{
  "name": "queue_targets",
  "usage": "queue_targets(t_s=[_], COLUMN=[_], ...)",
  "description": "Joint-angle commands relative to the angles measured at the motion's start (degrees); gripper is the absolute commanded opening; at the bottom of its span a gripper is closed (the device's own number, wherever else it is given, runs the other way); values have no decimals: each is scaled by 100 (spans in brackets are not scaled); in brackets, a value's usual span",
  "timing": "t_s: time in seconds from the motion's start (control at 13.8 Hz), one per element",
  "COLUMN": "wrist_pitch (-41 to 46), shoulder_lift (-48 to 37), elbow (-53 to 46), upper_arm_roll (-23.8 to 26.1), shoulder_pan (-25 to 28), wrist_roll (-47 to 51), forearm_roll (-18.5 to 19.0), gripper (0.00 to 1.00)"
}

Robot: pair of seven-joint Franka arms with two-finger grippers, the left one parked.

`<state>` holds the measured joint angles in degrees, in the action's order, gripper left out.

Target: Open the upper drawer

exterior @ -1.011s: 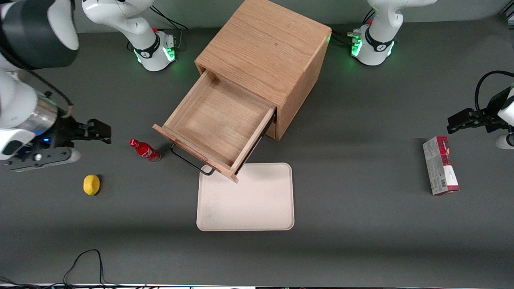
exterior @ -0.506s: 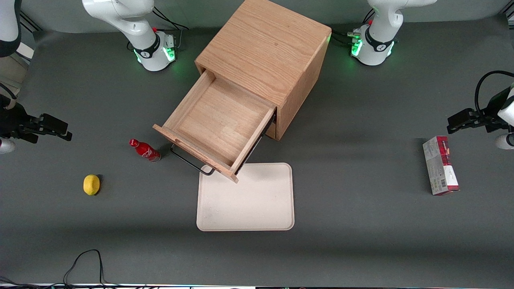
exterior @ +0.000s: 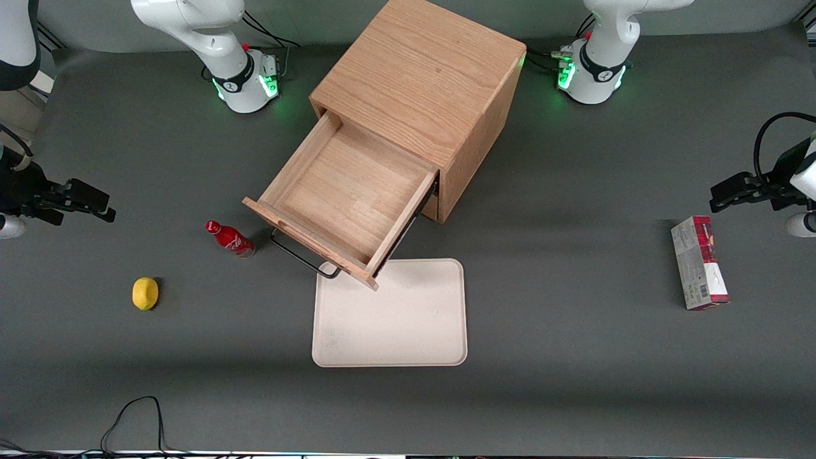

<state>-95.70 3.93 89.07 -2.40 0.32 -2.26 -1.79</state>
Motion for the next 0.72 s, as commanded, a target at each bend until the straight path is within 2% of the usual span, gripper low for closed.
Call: queue_targets(t_s=[0.0, 0.29, 0.65], wrist_pitch=[-2, 7, 25], shoulder_lift=[-59, -50, 11], elbow=[-21, -21, -144], upper_arm_roll=[46, -305, -297], shoulder_pan=[-41, 249, 267], wrist_roll=[94, 138, 164], forearm_roll=[82, 100, 152], gripper=[100, 100, 100])
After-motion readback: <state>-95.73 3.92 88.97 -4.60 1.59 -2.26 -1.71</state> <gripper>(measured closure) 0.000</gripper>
